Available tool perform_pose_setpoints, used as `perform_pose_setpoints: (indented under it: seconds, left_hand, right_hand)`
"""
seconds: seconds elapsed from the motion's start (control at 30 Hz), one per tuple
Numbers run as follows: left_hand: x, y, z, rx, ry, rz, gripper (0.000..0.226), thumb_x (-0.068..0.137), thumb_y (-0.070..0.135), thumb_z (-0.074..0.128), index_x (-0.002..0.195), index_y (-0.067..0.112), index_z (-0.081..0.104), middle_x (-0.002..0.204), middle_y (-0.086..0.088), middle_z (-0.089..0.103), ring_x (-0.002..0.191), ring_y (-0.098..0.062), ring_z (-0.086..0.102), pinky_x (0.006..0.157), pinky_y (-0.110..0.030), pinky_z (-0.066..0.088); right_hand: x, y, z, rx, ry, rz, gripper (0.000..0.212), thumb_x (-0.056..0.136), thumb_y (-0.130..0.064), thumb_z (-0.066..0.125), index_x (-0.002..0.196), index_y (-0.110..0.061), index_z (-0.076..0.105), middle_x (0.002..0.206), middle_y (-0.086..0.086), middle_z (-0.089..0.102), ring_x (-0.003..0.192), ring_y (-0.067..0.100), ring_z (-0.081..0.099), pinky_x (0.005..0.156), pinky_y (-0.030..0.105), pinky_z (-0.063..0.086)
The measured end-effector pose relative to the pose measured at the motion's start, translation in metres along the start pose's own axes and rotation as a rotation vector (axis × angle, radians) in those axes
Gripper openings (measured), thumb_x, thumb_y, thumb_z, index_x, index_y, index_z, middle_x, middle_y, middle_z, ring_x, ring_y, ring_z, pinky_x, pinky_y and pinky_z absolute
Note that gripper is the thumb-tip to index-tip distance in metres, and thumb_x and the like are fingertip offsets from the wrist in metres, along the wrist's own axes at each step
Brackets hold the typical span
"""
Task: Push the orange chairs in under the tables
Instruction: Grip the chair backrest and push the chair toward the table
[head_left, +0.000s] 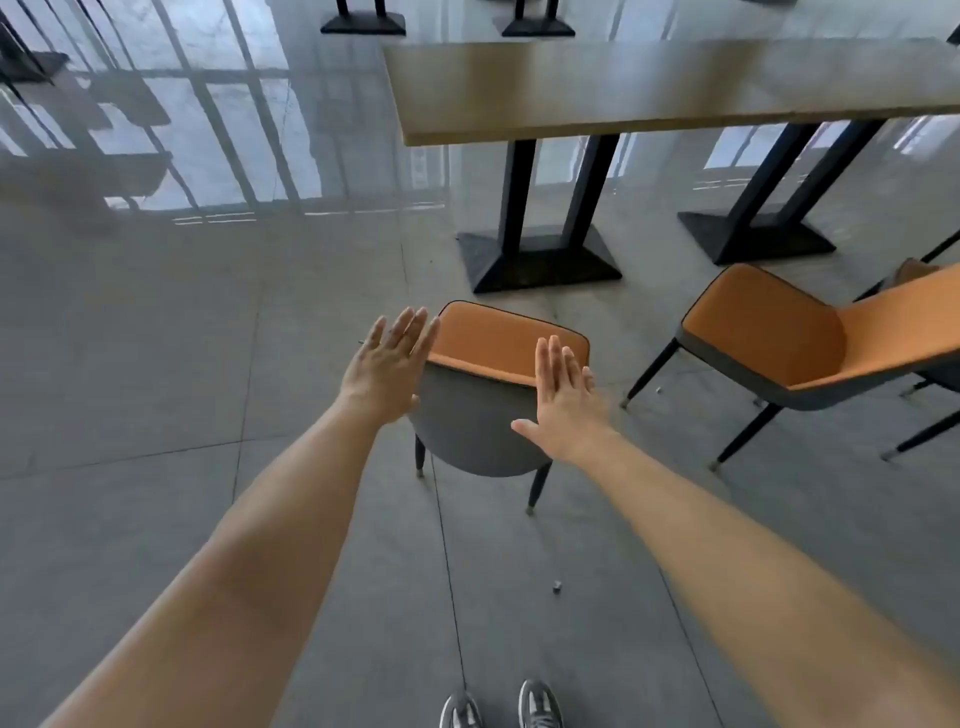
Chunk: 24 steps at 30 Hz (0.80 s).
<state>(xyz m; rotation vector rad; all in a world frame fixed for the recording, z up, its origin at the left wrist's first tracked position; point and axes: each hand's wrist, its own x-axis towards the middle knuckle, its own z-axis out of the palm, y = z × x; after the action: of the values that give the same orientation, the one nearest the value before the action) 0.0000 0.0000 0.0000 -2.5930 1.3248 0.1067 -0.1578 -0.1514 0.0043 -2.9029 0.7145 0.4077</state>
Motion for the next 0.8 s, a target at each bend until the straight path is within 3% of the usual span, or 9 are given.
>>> perform_pose_setpoints:
  seconds: [0.17,0.27,0.37,0.47,0.53,0.6,0.7,0.8]
  left_hand:
    - [0.033,-0.005,0.010,-0.014,-0.040,0.020,0.094,0.090,0.028,0.057,0.147,0.014,-0.016,0.158,-0.010,-0.014,0.146,-0.024,-0.014,0.118,-0.040,-0.007]
    - [0.048,-0.004,0.020,-0.019,-0.045,0.079,0.088,0.089,0.019,0.058,0.149,0.018,-0.006,0.159,-0.010,-0.005,0.147,-0.025,-0.009,0.119,-0.041,-0.003]
    - [0.058,-0.007,0.029,-0.053,-0.049,0.153,0.077,0.086,0.018,0.062,0.148,0.019,0.016,0.158,-0.008,0.014,0.147,-0.025,0.005,0.119,-0.042,0.005]
    - [0.065,-0.011,0.043,-0.147,0.014,0.232,0.053,0.081,0.013,0.063,0.131,0.014,0.047,0.135,-0.007,0.052,0.131,-0.025,0.041,0.109,-0.038,0.029]
    - [0.070,-0.014,0.050,-0.251,0.126,0.237,0.039,0.073,0.003,0.064,0.112,0.008,0.061,0.108,-0.009,0.068,0.104,-0.030,0.061,0.090,-0.040,0.045]
    - [0.075,-0.016,0.056,-0.284,0.221,0.234,0.034,0.061,-0.004,0.068,0.094,0.004,0.067,0.083,-0.011,0.072,0.076,-0.035,0.068,0.068,-0.039,0.052]
    - [0.080,-0.017,0.056,-0.231,0.262,0.271,0.032,0.045,-0.008,0.073,0.073,0.005,0.065,0.059,-0.008,0.068,0.051,-0.032,0.064,0.047,-0.033,0.050]
    - [0.091,-0.018,0.048,-0.198,0.308,0.293,0.034,0.036,-0.008,0.076,0.064,0.006,0.064,0.050,-0.005,0.065,0.042,-0.028,0.061,0.041,-0.027,0.048]
  right_hand:
    - [0.024,0.000,0.007,-0.004,-0.014,0.005,0.096,0.093,-0.039,0.049,0.142,-0.009,-0.027,0.155,0.014,-0.023,0.146,0.027,-0.011,0.119,0.038,0.002]
    - [0.035,0.000,0.015,0.014,-0.032,-0.004,0.096,0.092,-0.031,0.056,0.146,-0.011,-0.020,0.157,0.012,-0.016,0.146,0.028,-0.004,0.119,0.038,0.006]
    - [0.044,0.002,0.026,0.044,-0.042,-0.008,0.090,0.089,-0.020,0.061,0.149,-0.013,-0.005,0.159,0.010,-0.008,0.146,0.029,0.004,0.118,0.039,0.013]
    - [0.052,0.006,0.031,0.035,0.002,-0.042,0.074,0.086,-0.012,0.064,0.146,-0.010,0.020,0.156,0.017,0.017,0.140,0.032,0.027,0.113,0.037,0.027]
    - [0.059,0.010,0.031,0.012,0.060,-0.069,0.053,0.084,-0.012,0.067,0.131,-0.007,0.041,0.134,0.017,0.050,0.120,0.032,0.051,0.096,0.034,0.044]
    - [0.064,0.011,0.032,-0.045,0.152,-0.111,0.036,0.076,-0.011,0.072,0.107,-0.005,0.054,0.099,0.011,0.067,0.088,0.028,0.066,0.069,0.032,0.051]
    - [0.073,0.014,0.038,-0.055,0.280,-0.170,0.045,0.034,-0.005,0.090,0.068,-0.005,0.060,0.049,0.005,0.060,0.037,0.022,0.057,0.034,0.019,0.041]
    - [0.084,0.019,0.036,-0.056,0.378,-0.195,0.048,0.025,-0.007,0.092,0.061,-0.006,0.060,0.042,0.003,0.057,0.030,0.020,0.052,0.032,0.016,0.037]
